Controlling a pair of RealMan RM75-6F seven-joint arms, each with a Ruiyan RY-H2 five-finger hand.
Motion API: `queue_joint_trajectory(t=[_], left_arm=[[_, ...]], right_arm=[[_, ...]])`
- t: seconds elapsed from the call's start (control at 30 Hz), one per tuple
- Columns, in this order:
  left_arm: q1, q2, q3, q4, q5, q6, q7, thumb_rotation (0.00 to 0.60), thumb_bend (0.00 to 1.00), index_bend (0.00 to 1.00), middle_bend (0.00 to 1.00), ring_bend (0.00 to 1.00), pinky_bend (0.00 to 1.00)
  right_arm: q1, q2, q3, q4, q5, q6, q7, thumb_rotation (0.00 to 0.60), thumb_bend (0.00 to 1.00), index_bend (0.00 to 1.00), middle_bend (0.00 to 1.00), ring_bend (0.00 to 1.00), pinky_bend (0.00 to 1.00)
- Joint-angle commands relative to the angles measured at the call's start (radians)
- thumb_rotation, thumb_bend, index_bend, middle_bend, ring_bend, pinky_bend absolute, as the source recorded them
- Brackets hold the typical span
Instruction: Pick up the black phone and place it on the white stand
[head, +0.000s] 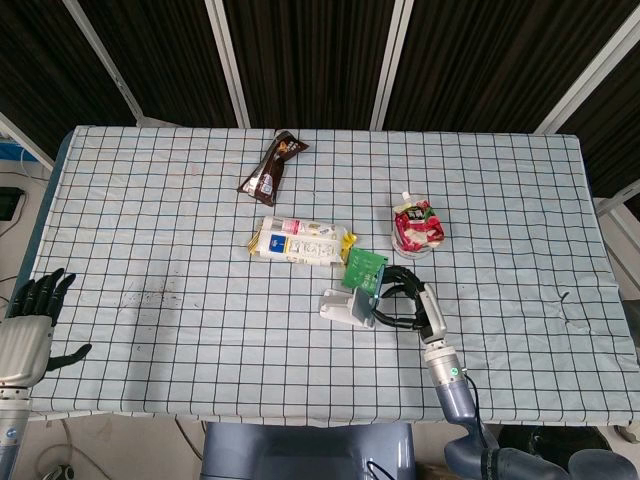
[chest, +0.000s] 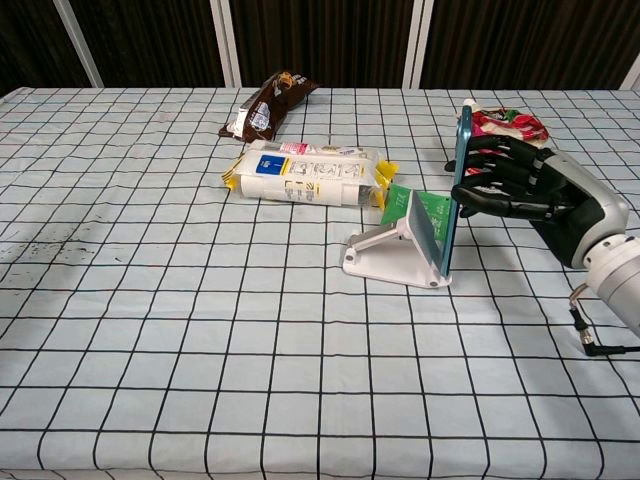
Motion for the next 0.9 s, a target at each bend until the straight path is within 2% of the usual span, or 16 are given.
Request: queue_joint_trajectory(t=[0.03, 0.9], left_arm=[[0.000, 0.000, 0.000, 0.000, 0.000, 0.000, -0.001, 0.600, 0.00, 0.00, 0.00, 0.00, 0.00], [-0.001, 0.002, -0.003, -0.001, -0.003, -0.002, -0.010, 0.600, 0.00, 0.00, 0.00, 0.00, 0.00]], right_arm=[[-0.001, -0.002, -0.001, 0.001, -0.002, 0.003, -0.004, 0.600, 0.86, 0.87, 0.76, 0.52, 0.43], [-0.010, -0.012, -0.016, -0.002, -0.014, 0.021, -0.045, 0.600, 0.86, 0.87, 0.75, 0.51, 0.43]])
